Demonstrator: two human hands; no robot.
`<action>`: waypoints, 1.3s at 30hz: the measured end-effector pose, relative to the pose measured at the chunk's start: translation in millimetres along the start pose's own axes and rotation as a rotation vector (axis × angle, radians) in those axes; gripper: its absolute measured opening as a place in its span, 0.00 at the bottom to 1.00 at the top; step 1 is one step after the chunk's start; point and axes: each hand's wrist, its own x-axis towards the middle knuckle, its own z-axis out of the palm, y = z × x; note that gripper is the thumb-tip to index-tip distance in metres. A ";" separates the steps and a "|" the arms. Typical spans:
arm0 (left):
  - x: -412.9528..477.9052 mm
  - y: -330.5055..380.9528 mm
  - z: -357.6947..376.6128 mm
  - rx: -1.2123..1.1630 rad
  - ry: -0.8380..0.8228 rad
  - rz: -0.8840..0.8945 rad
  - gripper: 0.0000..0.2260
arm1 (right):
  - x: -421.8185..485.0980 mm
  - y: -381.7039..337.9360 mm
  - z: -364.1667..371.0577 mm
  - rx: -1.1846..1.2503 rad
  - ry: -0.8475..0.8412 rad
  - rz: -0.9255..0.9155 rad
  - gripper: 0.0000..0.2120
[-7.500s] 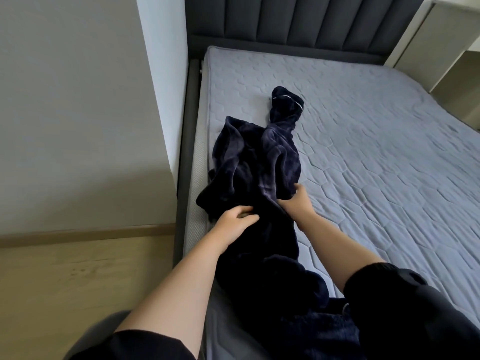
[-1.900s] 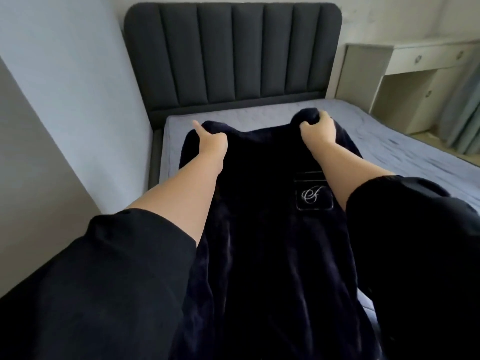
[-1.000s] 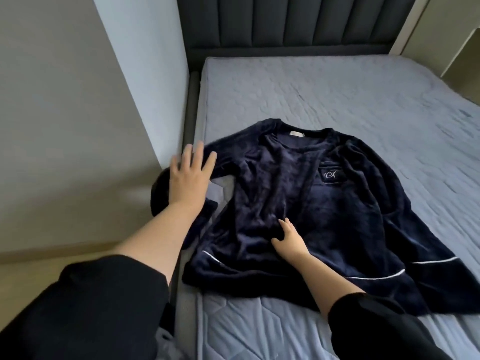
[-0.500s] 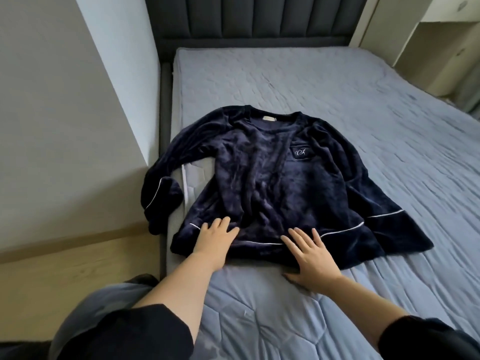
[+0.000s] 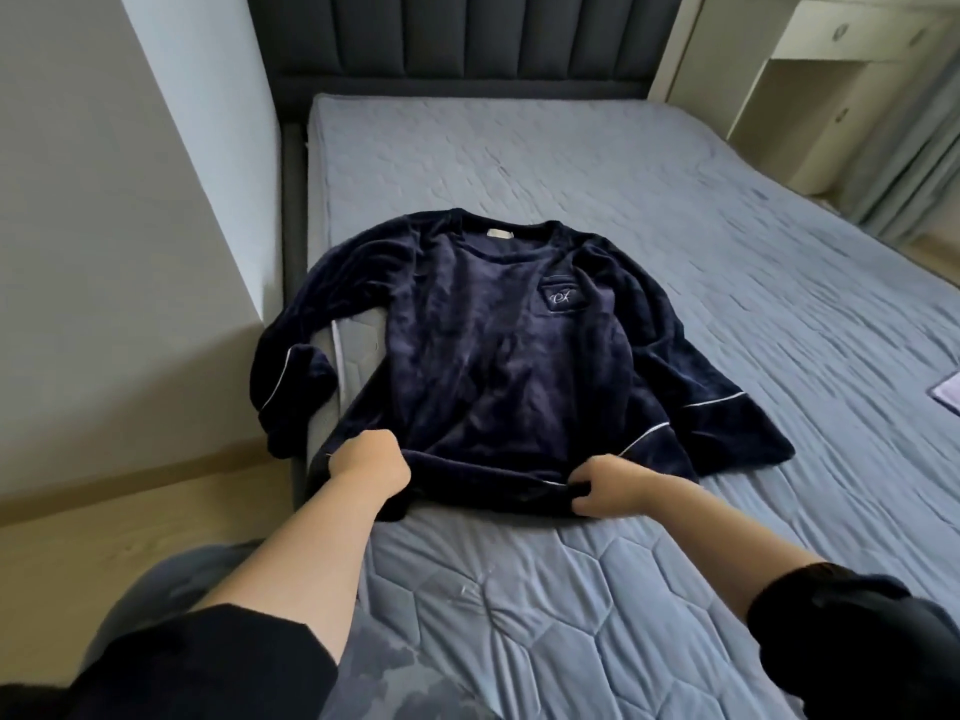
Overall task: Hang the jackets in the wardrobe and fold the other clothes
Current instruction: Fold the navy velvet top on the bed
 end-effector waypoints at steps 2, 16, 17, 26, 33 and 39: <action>3.8 -1.7 8.1 0.031 -0.040 0.172 0.13 | -4.5 4.1 12.2 0.435 0.094 0.035 0.11; 9.3 -16.0 9.3 -0.363 0.009 -0.244 0.30 | -10.1 88.6 14.6 0.900 0.571 0.546 0.14; 10.2 -17.9 10.9 -0.402 -0.014 -0.261 0.32 | -12.5 89.9 13.7 1.002 0.593 0.537 0.14; 11.3 -21.9 -3.9 -1.112 -0.069 -0.428 0.18 | -33.3 101.3 26.8 1.831 0.678 0.868 0.08; -17.1 -16.4 9.6 0.001 0.254 -0.158 0.31 | -19.6 85.1 52.4 1.349 0.739 0.784 0.11; -20.0 8.5 31.9 0.282 0.232 0.523 0.34 | -19.5 87.3 61.6 1.583 0.716 0.821 0.10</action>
